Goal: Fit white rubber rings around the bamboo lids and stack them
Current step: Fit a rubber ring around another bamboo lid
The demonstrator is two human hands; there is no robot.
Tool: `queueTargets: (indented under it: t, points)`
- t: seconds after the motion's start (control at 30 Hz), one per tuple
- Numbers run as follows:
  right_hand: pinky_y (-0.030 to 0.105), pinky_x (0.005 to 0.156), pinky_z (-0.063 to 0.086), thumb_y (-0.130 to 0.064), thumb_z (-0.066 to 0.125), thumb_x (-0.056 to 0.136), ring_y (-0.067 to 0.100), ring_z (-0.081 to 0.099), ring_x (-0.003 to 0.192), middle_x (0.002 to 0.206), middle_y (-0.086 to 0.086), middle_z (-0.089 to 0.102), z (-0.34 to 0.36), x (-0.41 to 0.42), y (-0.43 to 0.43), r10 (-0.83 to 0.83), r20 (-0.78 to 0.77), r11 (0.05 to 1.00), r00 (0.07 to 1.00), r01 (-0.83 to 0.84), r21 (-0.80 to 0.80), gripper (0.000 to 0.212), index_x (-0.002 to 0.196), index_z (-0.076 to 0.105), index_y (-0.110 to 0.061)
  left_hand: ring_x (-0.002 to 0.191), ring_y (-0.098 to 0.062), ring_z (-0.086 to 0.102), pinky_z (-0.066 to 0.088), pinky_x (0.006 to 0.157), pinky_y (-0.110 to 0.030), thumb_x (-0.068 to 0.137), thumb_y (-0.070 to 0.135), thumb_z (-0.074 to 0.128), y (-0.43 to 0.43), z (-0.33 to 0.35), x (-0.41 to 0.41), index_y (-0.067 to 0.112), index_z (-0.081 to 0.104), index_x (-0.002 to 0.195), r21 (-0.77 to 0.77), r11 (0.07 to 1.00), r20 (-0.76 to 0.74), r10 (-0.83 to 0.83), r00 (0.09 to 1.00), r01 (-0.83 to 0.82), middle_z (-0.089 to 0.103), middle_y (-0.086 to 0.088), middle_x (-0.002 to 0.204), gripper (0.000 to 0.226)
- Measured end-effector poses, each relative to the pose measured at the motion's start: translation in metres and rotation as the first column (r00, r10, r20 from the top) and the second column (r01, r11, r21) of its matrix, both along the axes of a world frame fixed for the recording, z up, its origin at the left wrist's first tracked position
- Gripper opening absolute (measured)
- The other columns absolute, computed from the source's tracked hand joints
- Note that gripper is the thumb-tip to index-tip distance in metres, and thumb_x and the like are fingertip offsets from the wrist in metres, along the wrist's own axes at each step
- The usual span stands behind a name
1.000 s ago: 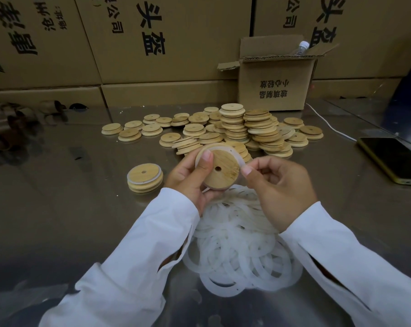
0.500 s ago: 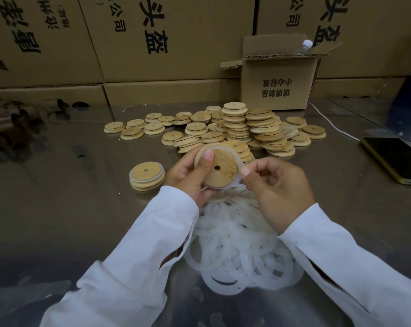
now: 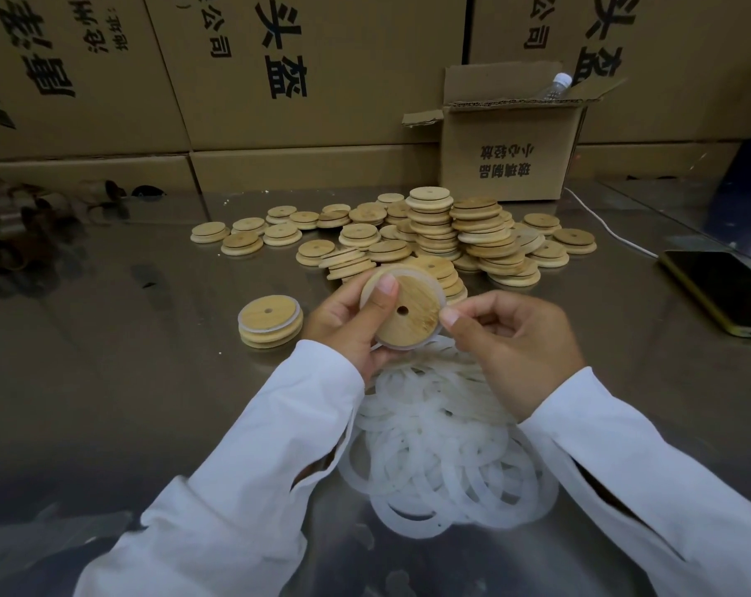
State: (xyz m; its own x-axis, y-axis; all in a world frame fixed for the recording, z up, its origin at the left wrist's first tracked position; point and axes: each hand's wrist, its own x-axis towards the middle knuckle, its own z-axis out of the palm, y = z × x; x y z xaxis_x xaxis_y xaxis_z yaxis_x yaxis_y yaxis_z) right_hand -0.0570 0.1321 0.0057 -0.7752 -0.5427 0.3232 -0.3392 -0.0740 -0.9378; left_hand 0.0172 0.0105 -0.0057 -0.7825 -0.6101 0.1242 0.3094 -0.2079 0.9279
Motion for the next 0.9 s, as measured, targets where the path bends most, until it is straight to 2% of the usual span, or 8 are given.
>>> queueTargets:
  t: [0.1,0.2,0.3,0.37,0.47,0.63,0.8,0.9]
  points:
    - [0.006,0.054,0.044,-0.012,0.071,0.077,0.004,0.055,0.056,0.063,-0.002,0.063,0.0,-0.004,0.002,-0.038,0.008,0.999,0.999,0.038,-0.006,0.014,0.066,0.066,-0.019,0.094,-0.027,0.066,0.058,0.064,-0.037,0.072,0.032,0.06,-0.002,0.002,0.002,0.012,0.066,0.103,-0.027,0.998,0.001,0.061,0.998,-0.061,0.067,-0.013,0.102,0.037]
    - [0.005,0.054,0.044,-0.012,0.071,0.077,-0.002,0.055,0.053,0.058,-0.009,0.061,0.0,-0.008,0.003,-0.05,0.008,0.999,0.999,0.05,0.021,0.017,0.063,0.064,-0.02,0.086,-0.02,0.066,0.056,0.065,-0.031,0.082,0.028,0.063,-0.016,0.006,0.007,0.026,0.068,0.088,-0.225,0.915,0.033,0.35,0.936,-0.335,0.069,-0.001,0.088,0.008]
    - [0.005,0.054,0.044,-0.011,0.071,0.077,-0.003,0.056,0.053,0.052,-0.013,0.061,-0.002,-0.008,0.002,-0.033,0.015,0.998,0.999,0.032,0.053,0.019,0.062,0.063,-0.019,0.08,-0.017,0.062,0.052,0.071,-0.024,0.086,0.029,0.062,-0.038,0.007,0.015,0.023,0.067,0.091,-0.369,0.693,0.027,0.675,0.738,-0.62,0.067,0.001,0.085,0.009]
    - [0.006,0.055,0.045,-0.011,0.071,0.077,-0.001,0.056,0.053,0.053,-0.012,0.061,-0.003,-0.008,0.001,-0.018,0.021,0.998,1.0,0.016,0.062,0.019,0.061,0.063,-0.019,0.075,-0.013,0.059,0.044,0.058,-0.012,0.086,0.03,0.062,-0.052,0.003,0.019,0.017,0.065,0.101,-0.352,0.552,0.041,0.816,0.576,-0.756,0.064,-0.001,0.089,0.02]
    - [0.007,0.056,0.046,-0.012,0.071,0.077,0.004,0.055,0.055,0.055,-0.01,0.061,-0.003,-0.008,0.001,-0.001,0.026,0.997,1.0,-0.001,0.075,0.019,0.061,0.063,-0.02,0.078,-0.017,0.058,0.039,0.06,-0.018,0.083,0.036,0.063,-0.068,-0.004,0.026,0.017,0.059,0.106,-0.261,0.434,0.161,0.9,0.405,-0.862,0.062,0.0,0.093,0.03]
    - [0.008,0.056,0.045,-0.012,0.072,0.077,0.01,0.056,0.06,0.059,-0.006,0.062,-0.004,-0.009,0.001,-0.012,0.029,0.997,1.0,0.009,0.073,0.02,0.061,0.063,-0.02,0.077,-0.022,0.056,0.042,0.066,-0.027,0.081,0.039,0.067,-0.079,-0.011,0.03,0.014,0.056,0.108,-0.192,0.47,0.313,0.861,0.4,-0.861,0.059,-0.003,0.092,0.038]
    - [0.008,0.055,0.044,-0.014,0.072,0.077,0.007,0.056,0.058,0.059,-0.006,0.062,-0.005,-0.01,0.001,-0.013,0.038,0.996,0.999,0.009,0.084,0.019,0.061,0.064,-0.02,0.063,-0.019,0.053,0.039,0.062,-0.027,0.077,0.045,0.068,-0.087,-0.016,0.03,0.02,0.054,0.091,-0.254,0.526,0.353,0.832,0.428,-0.812,0.06,-0.005,0.086,0.032]
    - [0.005,0.052,0.042,-0.013,0.072,0.077,-0.001,0.053,0.05,0.053,-0.009,0.06,-0.005,-0.011,0.001,-0.007,0.051,0.997,0.999,0.003,0.08,0.019,0.061,0.064,-0.019,0.081,-0.028,0.058,0.046,0.074,-0.035,0.077,0.051,0.065,-0.096,-0.017,0.032,0.022,0.05,0.081,-0.316,0.555,0.459,0.799,0.387,-0.77,0.061,-0.009,0.09,0.032]
